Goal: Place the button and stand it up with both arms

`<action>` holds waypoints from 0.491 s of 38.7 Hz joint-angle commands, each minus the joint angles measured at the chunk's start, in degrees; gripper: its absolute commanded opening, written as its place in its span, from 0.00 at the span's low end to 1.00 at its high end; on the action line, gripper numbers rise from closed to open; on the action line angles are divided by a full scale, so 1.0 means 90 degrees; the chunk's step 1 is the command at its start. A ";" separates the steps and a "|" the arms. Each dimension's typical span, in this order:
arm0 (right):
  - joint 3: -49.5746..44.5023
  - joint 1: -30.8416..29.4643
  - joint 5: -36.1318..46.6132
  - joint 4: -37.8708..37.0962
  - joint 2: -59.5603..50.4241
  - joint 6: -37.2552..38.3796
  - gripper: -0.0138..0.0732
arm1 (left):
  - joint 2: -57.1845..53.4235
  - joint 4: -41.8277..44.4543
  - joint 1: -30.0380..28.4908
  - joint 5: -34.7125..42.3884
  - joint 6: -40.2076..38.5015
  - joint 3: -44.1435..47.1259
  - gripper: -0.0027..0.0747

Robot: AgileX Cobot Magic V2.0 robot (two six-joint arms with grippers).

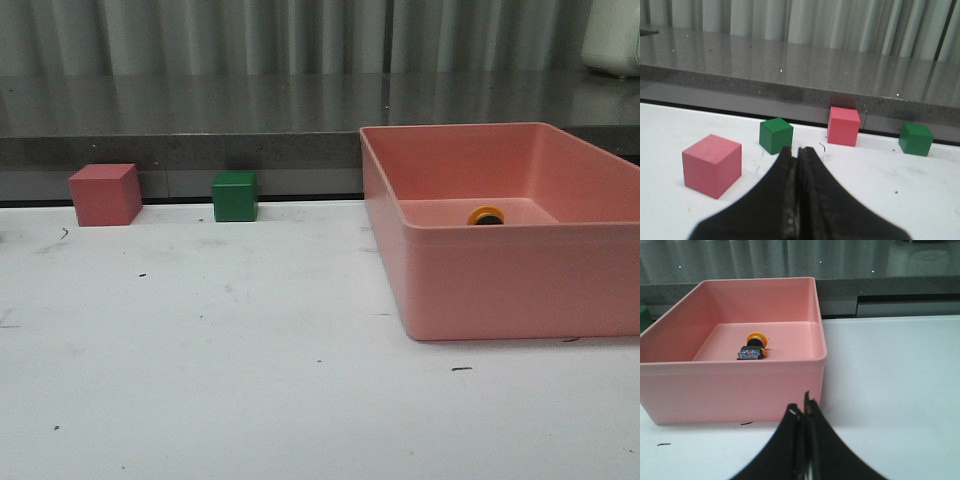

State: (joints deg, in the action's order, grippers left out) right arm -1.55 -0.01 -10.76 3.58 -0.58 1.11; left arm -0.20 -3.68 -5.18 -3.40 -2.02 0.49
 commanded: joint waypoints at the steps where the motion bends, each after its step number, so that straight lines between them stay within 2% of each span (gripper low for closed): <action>1: 0.0023 -0.0040 0.0746 -0.0046 -0.0085 -0.0069 0.08 | -0.0139 -0.0041 0.0006 0.1180 -0.0019 0.0093 0.01; 6: 0.0124 -0.0040 0.1195 -0.0046 -0.0085 -0.0069 0.08 | -0.0139 -0.0041 0.0006 0.2093 -0.0019 0.0051 0.01; 9: 0.0409 -0.0040 0.1261 -0.0046 -0.0085 -0.0069 0.08 | -0.0139 -0.0161 0.0006 0.2175 -0.0126 -0.0200 0.01; 12: 0.0892 -0.0040 0.1052 -0.0046 -0.0079 -0.0069 0.08 | -0.0112 -0.0345 0.0006 0.1689 -0.0273 -0.0691 0.01; 19: 0.2173 -0.0040 0.0186 -0.0040 0.0311 -0.0069 0.08 | 0.0482 -0.0254 0.0006 -0.0066 -0.0255 -0.2083 0.01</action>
State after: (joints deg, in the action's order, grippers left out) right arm 12.12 -0.01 -9.90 3.58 -0.40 1.11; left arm 0.51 -5.95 -5.18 -1.81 -3.77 -12.24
